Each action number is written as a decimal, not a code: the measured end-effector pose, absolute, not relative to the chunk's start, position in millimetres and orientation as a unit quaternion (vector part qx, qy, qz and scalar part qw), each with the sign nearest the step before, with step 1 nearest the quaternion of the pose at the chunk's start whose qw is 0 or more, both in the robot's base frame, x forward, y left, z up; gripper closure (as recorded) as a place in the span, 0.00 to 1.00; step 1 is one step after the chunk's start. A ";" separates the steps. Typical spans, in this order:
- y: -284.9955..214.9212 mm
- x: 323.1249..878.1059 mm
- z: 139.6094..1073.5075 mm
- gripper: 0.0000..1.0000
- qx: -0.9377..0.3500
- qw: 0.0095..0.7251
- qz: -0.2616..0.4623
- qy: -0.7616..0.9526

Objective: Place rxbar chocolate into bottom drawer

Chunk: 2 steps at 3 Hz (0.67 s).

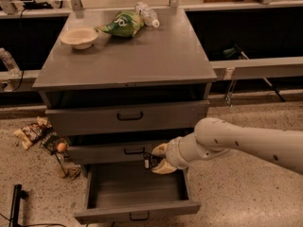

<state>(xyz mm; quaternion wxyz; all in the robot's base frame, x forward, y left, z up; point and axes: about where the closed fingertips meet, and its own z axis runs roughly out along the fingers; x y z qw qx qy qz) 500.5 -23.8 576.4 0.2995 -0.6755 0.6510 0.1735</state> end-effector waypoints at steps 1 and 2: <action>-34.5 526.8 500.3 1.00 -0.685 0.292 0.167 0.646; -29.6 550.0 422.2 1.00 -0.681 0.270 0.170 0.659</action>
Offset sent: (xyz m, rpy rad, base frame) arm 0.0772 -0.0004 -0.2411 -0.0854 0.0806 -0.0137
